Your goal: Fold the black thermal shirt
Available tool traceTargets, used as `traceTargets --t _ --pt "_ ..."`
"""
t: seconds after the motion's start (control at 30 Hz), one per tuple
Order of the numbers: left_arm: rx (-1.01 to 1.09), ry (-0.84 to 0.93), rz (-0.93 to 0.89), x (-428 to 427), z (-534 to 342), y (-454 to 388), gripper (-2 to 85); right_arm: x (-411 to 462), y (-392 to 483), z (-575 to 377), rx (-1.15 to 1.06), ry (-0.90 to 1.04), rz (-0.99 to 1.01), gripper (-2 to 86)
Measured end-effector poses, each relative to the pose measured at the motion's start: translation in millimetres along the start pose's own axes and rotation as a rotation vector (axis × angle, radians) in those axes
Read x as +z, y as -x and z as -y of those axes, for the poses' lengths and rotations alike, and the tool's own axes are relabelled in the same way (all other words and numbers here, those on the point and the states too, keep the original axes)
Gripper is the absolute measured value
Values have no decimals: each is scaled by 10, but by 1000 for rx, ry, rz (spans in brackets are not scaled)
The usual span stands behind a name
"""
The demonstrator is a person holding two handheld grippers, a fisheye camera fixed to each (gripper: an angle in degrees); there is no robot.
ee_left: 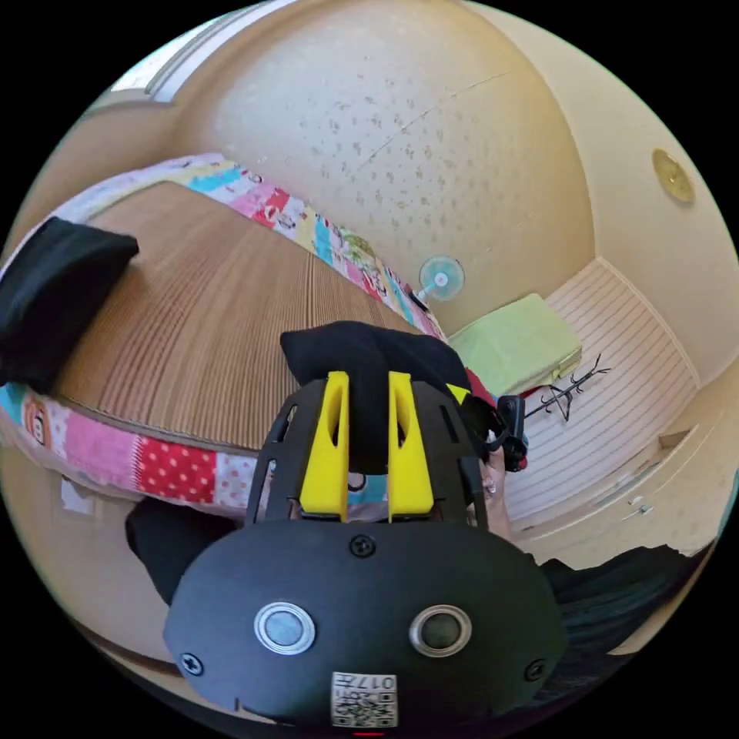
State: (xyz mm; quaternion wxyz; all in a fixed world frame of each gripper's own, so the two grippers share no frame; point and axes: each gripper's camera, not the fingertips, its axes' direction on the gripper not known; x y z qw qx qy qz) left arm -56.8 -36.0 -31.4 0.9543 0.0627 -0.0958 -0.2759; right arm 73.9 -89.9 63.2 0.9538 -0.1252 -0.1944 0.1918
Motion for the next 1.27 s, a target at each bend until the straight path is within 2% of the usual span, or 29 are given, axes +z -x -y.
traceTargets --t 0.07,0.17,0.3,0.4,0.43,0.5,0.57,0.63,0.7,0.8,0.9,0.97,1.07,1.2,1.27 --pt "2 -77 35 -459 292 220 80 528 456 313 -142 10 25 94" --pt "5 -169 136 -1195 749 628 85 1310 881 627 -216 8 117 96" --pt "-24 -186 397 -1849 1211 1378 100 2420 1186 769 -242 -10 198 104" --pt "-196 -135 629 -1879 1221 2166 120 3425 1172 690 -190 53 143 112" --pt "-255 -93 698 -1793 1134 2452 127 3810 1097 583 -180 137 62 108" --pt "-276 -7 687 -1571 943 2783 125 4230 904 319 -141 275 -68 92" --pt "-288 60 616 -1308 719 3014 111 4360 661 -165 -157 369 -52 66" --pt "-293 -16 603 -1148 383 3056 106 4254 531 -489 -219 415 -52 54" --pt "-320 -138 617 -1148 139 2905 102 4026 382 -741 -262 452 -145 44" --pt "-330 -286 633 -1064 -251 2480 90 3379 150 -1038 -364 480 -265 27" --pt "-229 -376 536 -757 -600 1971 91 2483 -57 -1235 -351 427 -400 13" --pt "-100 -356 471 -405 -705 1668 71 1727 -183 -1408 -288 336 -505 9" --pt "56 -198 423 366 -739 1290 65 853 -245 -1660 -159 152 -607 6" --pt "162 6 269 1301 -930 1215 105 125 -27 -1929 -199 -118 -753 9" --pt "195 1 335 1491 -1118 1258 97 -149 122 -1947 -234 -231 -879 15"
